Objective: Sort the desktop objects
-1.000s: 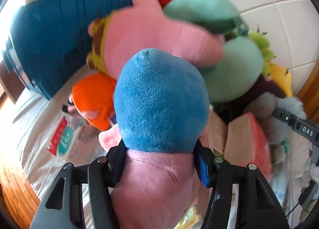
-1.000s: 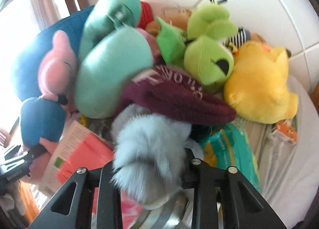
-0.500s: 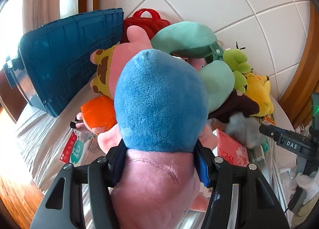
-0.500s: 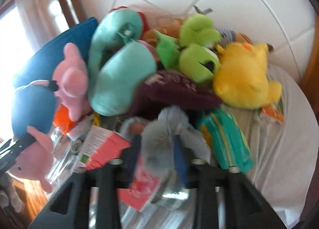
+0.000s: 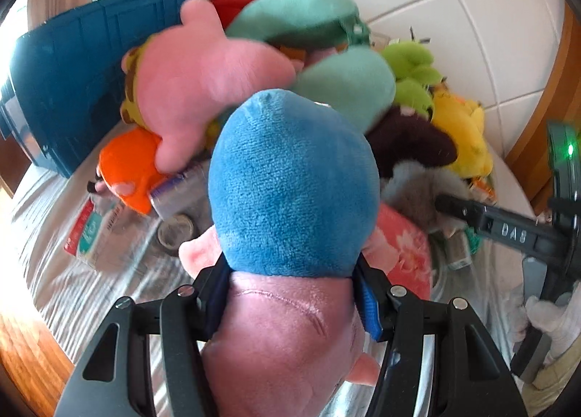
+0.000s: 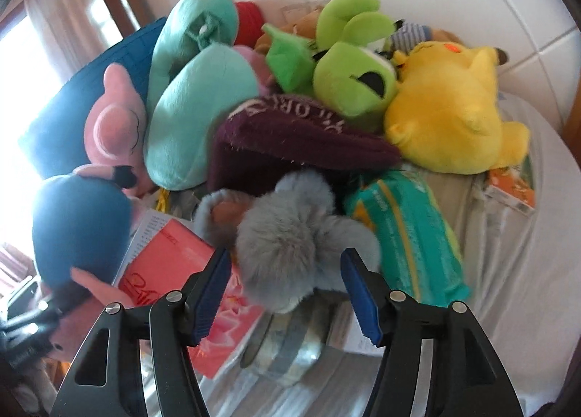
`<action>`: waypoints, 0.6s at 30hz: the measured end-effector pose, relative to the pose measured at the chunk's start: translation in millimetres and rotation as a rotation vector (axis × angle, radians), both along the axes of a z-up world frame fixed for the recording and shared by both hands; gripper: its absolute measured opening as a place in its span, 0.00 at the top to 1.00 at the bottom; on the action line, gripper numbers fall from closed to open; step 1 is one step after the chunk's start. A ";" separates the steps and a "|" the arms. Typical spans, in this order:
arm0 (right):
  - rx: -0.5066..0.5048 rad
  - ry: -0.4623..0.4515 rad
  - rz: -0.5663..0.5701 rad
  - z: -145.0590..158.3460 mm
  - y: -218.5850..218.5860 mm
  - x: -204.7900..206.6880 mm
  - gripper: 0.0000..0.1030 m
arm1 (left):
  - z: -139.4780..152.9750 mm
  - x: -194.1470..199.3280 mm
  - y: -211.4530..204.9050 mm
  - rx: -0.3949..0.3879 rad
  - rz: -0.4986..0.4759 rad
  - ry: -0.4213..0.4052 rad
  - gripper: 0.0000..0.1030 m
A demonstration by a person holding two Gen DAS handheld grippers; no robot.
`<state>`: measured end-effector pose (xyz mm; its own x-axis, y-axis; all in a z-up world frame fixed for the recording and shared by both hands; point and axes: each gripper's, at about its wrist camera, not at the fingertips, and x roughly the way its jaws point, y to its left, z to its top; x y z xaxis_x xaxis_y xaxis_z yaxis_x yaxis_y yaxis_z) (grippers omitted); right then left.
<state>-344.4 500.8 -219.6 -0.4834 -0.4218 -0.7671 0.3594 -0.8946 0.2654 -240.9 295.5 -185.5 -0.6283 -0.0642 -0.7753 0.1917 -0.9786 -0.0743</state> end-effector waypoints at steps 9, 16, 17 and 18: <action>0.021 -0.067 0.024 -42.3 -16.8 -36.2 0.52 | -9.6 -11.5 -5.2 -0.014 0.047 -0.034 0.44; 0.016 0.044 0.081 -7.5 -21.6 -18.7 0.63 | 10.5 -8.7 -11.7 -0.015 0.052 0.010 0.44; 0.011 0.063 0.085 2.5 -20.7 -13.8 0.64 | 17.4 -6.2 -12.9 -0.015 0.052 0.027 0.44; 0.006 0.084 0.088 13.0 -19.7 -8.7 0.67 | 23.2 -3.8 -13.9 -0.014 0.051 0.041 0.44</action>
